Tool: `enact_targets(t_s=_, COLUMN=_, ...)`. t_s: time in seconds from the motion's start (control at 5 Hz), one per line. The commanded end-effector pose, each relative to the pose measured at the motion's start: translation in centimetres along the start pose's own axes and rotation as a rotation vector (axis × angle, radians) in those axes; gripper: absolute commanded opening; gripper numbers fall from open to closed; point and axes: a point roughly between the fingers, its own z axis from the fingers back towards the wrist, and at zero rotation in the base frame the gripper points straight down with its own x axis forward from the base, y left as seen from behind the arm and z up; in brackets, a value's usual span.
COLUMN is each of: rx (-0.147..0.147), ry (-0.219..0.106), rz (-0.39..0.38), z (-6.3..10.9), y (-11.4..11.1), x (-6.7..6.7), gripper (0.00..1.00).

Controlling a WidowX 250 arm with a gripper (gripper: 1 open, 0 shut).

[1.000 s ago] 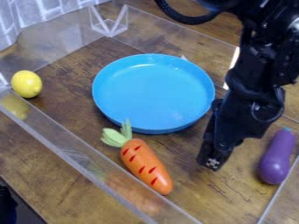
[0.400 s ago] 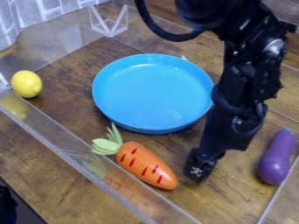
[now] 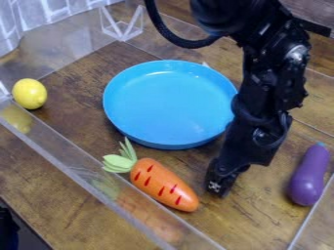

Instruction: Move the carrot to the right side

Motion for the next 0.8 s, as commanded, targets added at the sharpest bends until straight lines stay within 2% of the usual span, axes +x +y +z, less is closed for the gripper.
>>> enact_targets(t_s=0.0, rx=0.016, ry=-0.016, rz=-0.029, z=0.5, y=0.4, x=2.1, gripper=0.0)
enact_targets(t_s=0.2, rx=0.013, ry=-0.026, rz=-0.057, z=0.6, y=0.1, x=4.2, gripper=0.0)
enact_targets(t_s=0.4, rx=0.003, ry=-0.021, rz=-0.04, z=1.6, y=-0.7, x=5.1, gripper=1.0)
enact_targets(t_s=0.6, rx=-0.004, ry=-0.008, rz=-0.026, z=2.3, y=-1.7, x=5.7, gripper=1.0)
